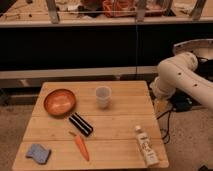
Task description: Place the ceramic cup in the ceramic bowl
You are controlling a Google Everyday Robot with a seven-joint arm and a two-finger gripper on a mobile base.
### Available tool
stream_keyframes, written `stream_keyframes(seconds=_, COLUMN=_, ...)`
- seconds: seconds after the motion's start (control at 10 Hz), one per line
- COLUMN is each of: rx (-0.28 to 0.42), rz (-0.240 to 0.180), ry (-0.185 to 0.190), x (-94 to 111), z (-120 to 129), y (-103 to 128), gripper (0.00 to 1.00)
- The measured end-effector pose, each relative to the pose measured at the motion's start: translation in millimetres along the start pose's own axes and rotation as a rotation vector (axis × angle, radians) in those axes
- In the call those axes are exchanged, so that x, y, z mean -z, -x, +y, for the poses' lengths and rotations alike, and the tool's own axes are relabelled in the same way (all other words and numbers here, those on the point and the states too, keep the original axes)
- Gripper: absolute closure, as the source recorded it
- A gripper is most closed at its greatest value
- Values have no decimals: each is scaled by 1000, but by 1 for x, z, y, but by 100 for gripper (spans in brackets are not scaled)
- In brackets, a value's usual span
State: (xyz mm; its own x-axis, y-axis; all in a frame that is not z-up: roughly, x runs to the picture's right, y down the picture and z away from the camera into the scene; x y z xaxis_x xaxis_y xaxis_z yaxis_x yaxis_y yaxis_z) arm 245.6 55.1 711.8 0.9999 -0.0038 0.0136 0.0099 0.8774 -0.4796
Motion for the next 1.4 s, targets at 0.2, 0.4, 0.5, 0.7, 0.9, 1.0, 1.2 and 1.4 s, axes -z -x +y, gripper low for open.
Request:
stream_keyframes(seconds=0.2, rx=11, rz=-9, ry=-21, x=1, z=-5, y=5, gripper=20)
stream_keyframes(seconds=0.4, rx=34, rz=-28, ry=-49, x=1, z=-23, y=28, gripper=20)
stream_keyframes(seconds=0.5, rx=53, rz=-37, ry=-55, x=-1, z=-34, y=41, gripper=20)
stream_keyframes(seconds=0.7, rx=87, rz=-45, ry=-66, x=-4, z=-45, y=52, gripper=20)
stream_keyframes(seconds=0.9, rx=107, rz=-53, ry=-73, x=-5, z=-49, y=59, gripper=20)
stream_keyframes(seconds=1.0, rx=125, rz=-65, ry=-72, x=-9, z=-57, y=71, gripper=20)
stream_keyframes(seconds=1.2, rx=164, rz=-79, ry=-74, x=-18, z=-67, y=90, gripper=20)
stream_keyframes(seconds=1.4, rx=194, rz=-90, ry=-75, x=-24, z=-72, y=101, gripper=20)
